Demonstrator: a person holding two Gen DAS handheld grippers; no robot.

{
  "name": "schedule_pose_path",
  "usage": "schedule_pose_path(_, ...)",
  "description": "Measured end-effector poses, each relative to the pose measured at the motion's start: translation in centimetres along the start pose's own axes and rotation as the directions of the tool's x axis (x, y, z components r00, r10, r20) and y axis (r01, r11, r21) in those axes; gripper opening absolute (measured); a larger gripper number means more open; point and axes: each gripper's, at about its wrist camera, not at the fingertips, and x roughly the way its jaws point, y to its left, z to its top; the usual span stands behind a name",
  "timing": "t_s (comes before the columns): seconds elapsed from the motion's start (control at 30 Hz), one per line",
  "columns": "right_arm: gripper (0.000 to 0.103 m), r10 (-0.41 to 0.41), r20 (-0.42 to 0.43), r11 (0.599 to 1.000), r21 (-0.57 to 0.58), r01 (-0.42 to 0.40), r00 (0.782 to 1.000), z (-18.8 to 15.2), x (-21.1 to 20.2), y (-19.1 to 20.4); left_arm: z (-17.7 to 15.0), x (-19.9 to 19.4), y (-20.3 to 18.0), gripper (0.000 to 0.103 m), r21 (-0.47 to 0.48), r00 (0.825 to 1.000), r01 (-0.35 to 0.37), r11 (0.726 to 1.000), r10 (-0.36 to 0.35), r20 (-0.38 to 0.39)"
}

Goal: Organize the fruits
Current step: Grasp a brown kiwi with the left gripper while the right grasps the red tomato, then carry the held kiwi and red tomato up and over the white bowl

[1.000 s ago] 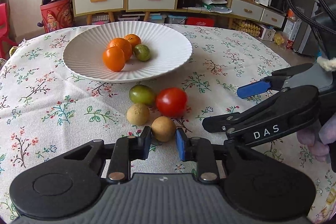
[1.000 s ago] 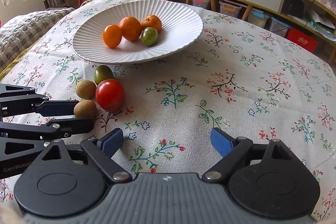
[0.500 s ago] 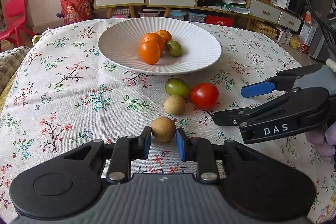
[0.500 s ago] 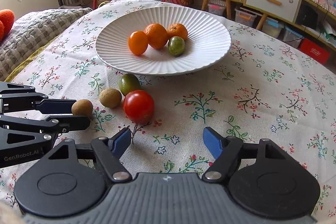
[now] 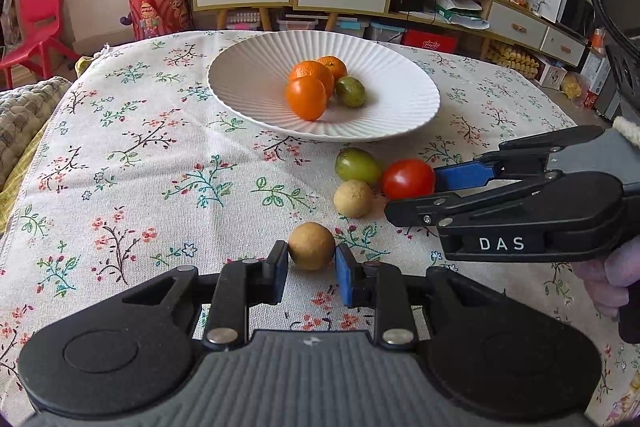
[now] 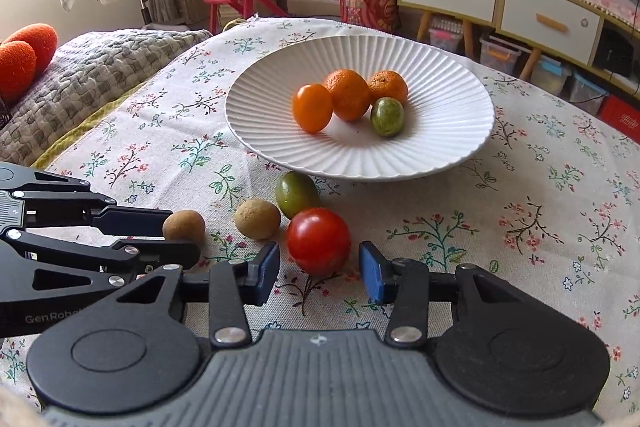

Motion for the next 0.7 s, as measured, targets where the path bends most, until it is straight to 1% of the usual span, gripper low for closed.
schedule_pose_path(0.13,0.032,-0.002,0.002,1.000,-0.010,0.002,1.000,0.08,0.06,0.21,-0.01,-0.01,0.00,0.009,0.000,1.000,-0.001,1.000,0.001,0.000)
schedule_pose_path(0.17,0.032,-0.002,0.001,1.000,-0.010,0.002,1.000,0.07,0.04,0.21,-0.02,-0.02,0.02,0.009,0.001,1.000,-0.001,1.000,0.001,0.000)
schedule_pose_path(0.53,0.031,-0.003,-0.002,1.000,-0.008,0.003,1.000,0.16,-0.03,0.11,-0.04,-0.04,0.04,0.009,0.004,1.000,-0.004,1.000,0.004,0.003)
schedule_pose_path(0.7,0.031,0.011,-0.007,1.000,0.004,-0.011,1.000,0.21,-0.41,0.17,0.23,-0.27,-0.02,0.009,0.010,1.000,0.009,1.000,-0.009,0.006)
